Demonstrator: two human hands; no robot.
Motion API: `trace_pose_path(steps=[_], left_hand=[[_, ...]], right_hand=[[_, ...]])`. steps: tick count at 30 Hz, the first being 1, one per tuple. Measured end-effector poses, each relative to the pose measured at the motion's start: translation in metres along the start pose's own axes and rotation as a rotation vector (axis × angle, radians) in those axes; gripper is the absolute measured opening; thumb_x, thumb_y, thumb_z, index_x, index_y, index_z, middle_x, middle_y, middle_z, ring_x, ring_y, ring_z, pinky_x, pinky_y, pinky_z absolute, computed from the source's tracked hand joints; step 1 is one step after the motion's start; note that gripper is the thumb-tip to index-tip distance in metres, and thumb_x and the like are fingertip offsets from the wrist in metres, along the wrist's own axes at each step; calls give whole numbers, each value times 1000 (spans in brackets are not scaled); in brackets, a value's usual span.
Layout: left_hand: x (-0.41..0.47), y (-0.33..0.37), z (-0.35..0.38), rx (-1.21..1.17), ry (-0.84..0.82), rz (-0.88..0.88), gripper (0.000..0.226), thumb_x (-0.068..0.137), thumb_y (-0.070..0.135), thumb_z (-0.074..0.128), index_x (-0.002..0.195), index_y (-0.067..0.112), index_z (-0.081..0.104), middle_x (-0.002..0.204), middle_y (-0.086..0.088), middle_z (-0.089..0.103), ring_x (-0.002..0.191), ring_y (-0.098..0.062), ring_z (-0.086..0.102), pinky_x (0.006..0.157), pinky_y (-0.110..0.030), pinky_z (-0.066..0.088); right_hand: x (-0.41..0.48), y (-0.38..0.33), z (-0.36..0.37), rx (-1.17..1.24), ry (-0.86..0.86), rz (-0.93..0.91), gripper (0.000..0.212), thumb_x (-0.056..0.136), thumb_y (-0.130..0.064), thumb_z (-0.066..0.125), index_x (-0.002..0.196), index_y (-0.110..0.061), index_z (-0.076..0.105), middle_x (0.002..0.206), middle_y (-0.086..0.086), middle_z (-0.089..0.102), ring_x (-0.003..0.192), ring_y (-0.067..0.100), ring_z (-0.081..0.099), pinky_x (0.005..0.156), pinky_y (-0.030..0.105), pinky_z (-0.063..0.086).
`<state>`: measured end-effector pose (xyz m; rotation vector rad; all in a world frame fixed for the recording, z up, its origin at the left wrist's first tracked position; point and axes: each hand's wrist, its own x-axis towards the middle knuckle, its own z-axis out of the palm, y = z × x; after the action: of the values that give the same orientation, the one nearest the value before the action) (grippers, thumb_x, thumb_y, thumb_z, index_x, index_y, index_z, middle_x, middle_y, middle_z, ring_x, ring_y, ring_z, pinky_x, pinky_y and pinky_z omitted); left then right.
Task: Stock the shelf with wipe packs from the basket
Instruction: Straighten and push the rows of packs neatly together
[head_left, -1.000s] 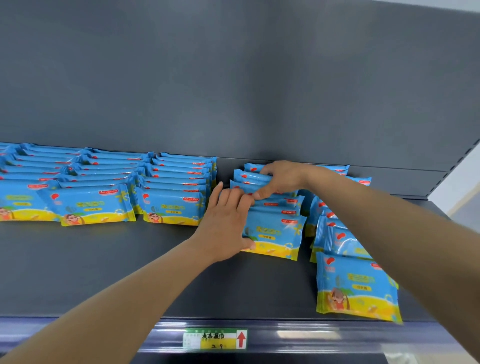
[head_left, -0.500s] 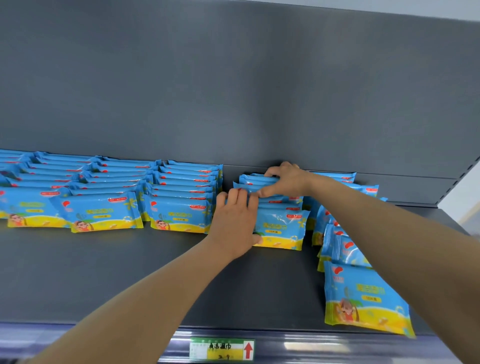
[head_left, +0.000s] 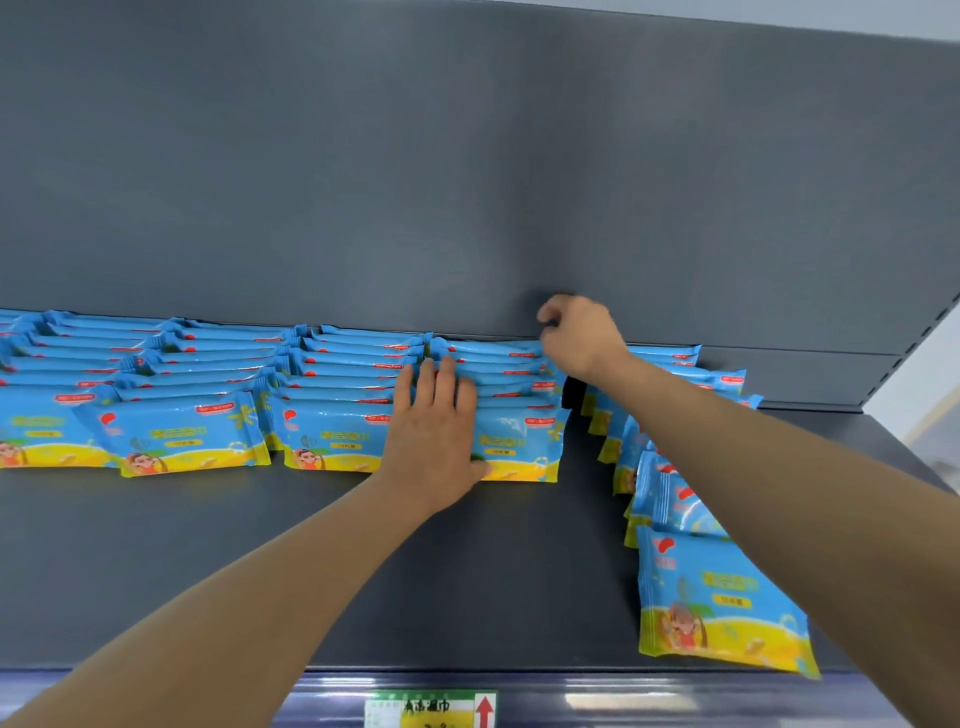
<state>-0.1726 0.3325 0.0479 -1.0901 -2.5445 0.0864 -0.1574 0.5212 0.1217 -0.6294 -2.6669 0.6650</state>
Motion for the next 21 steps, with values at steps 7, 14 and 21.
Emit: trace_pose_path(steps=[7,14,21], left_hand=[[7,-5,1,-56,-51,72,99,74,67,53,144,16,7,152,-15,13,140,-33,14,114,-48,-7],[14,-10,-3,-37,-86,69,103,68,70,54,145,18,9,155,-17,-2,142,-36,4,114,-48,-8],[21,-9,-8,11,-135,112,104,70,70,54,145,15,8,153,-19,14,140,-41,12,114,-49,-7]], right_hand=[[0,14,6,-22,-133,138,41,91,-3,41,131,-6,50,134,14,51,122,29,49,99,31,41],[0,13,13,98,-162,152,39,91,-23,55,128,-10,51,124,7,56,105,18,52,83,24,39],[-6,-2,19,96,-136,147,30,94,-19,51,109,5,62,99,18,65,84,22,55,87,38,51]])
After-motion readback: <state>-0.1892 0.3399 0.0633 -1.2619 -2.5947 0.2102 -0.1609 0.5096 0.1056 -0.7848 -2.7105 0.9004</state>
